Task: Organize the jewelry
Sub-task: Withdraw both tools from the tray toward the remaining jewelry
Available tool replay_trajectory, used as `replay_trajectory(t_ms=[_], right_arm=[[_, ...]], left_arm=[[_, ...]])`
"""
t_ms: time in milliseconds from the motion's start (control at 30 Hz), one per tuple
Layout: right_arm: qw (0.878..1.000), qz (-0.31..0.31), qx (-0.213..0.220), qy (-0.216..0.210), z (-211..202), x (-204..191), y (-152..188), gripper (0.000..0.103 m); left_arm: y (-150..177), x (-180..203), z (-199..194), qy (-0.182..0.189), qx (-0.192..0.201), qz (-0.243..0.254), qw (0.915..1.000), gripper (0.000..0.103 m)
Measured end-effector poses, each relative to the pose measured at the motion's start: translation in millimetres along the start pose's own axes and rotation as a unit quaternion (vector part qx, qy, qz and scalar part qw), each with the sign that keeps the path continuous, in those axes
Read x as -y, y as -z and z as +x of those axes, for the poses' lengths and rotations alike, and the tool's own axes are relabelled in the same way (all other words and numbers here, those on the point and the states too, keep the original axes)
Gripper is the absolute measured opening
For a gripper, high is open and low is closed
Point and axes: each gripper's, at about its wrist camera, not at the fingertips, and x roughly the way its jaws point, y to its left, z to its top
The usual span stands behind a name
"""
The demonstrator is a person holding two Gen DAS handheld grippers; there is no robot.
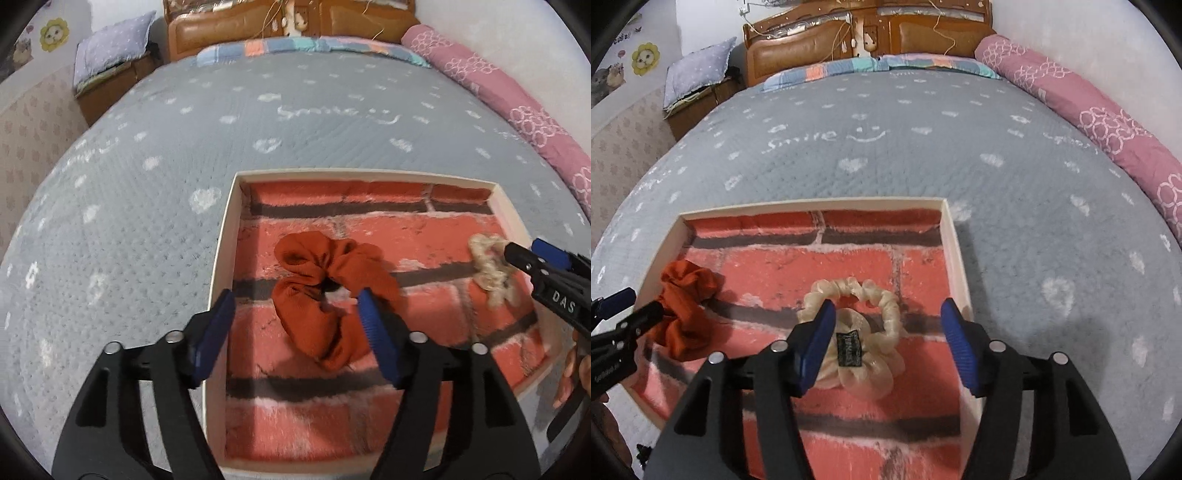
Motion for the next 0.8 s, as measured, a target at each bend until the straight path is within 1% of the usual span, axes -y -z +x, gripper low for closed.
replay_trajectory(t_ms=[100, 200, 267, 333, 400, 467, 600, 667, 800], right_arm=[[1.0, 0.007, 0.014, -0.002, -22, 5, -1, 0.067], [0.999, 0.017, 0.026, -0.011, -49, 11, -2, 0.072], [0.999, 0.015, 0.039, -0.012, -73, 12, -2, 0.075], [0.999, 0.006, 0.052, -0.008, -96, 12, 0, 0.076], [0.998, 0.0, 0.066, -0.009, -123, 12, 5, 0.077], [0.997, -0.004, 0.077, -0.011, -147, 12, 10, 0.081], [0.995, -0.013, 0.096, -0.017, -188, 10, 25, 0.086], [0.994, -0.019, 0.105, -0.015, -206, 8, 36, 0.088], [0.993, -0.031, 0.115, -0.014, -226, 5, 59, 0.09]], left_arm=[[4, 1, -31, -0.009, 0.027, 0.011, 0.9995, 0.083], [9, -2, -64, -0.013, 0.045, 0.015, 0.9988, 0.085], [15, -6, -95, -0.015, 0.063, 0.017, 0.9978, 0.089], [23, -12, -124, -0.017, 0.081, 0.014, 0.9965, 0.095], [33, -19, -152, -0.019, 0.096, 0.009, 0.9952, 0.097], [42, -26, -172, -0.019, 0.101, 0.008, 0.9947, 0.098], [68, -37, -207, -0.019, 0.108, 0.007, 0.994, 0.098], [81, -41, -215, -0.016, 0.106, 0.002, 0.9942, 0.098], [111, -50, -225, -0.012, 0.097, -0.007, 0.9952, 0.098]])
